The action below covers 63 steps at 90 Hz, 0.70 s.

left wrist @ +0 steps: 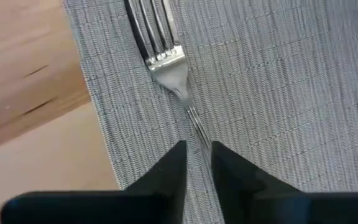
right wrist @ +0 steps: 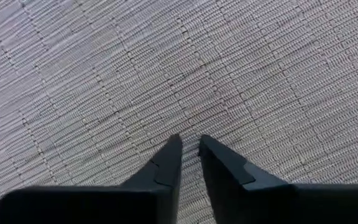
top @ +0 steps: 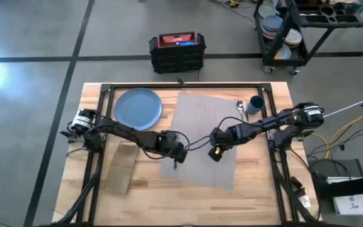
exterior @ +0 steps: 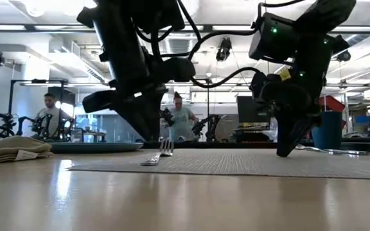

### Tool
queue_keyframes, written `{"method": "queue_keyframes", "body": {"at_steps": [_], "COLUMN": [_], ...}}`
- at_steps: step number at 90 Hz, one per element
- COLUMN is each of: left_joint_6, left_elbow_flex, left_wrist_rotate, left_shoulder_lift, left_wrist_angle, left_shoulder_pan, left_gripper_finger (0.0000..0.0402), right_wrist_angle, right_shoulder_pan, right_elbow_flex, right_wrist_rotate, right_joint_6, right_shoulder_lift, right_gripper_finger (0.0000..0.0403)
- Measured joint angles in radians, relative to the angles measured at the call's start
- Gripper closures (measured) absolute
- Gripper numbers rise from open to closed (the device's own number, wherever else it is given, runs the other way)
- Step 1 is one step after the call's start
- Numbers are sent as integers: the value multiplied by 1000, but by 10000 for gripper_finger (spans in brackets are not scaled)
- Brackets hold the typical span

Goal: Set table place
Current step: Put the silver fork on the brown table napkin

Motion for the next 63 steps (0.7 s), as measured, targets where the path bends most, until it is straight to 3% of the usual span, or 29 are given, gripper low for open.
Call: {"method": "queue_keyframes", "body": {"at_steps": [17, 31, 45, 63], "left_joint_6": [29, 38, 31, 58], "left_elbow_flex": [-3, -35, -65, -87], "left_wrist_rotate": [-1, -11, -17, -19], "left_shoulder_lift": [2, 2, 2, 3], "left_wrist_angle": [10, 79, 151, 176], "left_shoulder_pan": [10, 19, 26, 42], "left_gripper_finger": [251, 214, 207, 231], "right_wrist_angle": [0, 0, 1, 0], "right_shoulder_pan": [0, 0, 0, 0], "right_elbow_flex": [0, 0, 0, 0], "right_wrist_rotate": [0, 0, 0, 1], "right_joint_6": [-6, -3, -2, -2], "right_shoulder_lift": [-1, -2, -2, -2], "right_gripper_finger": [278, 253, 251, 265]}}
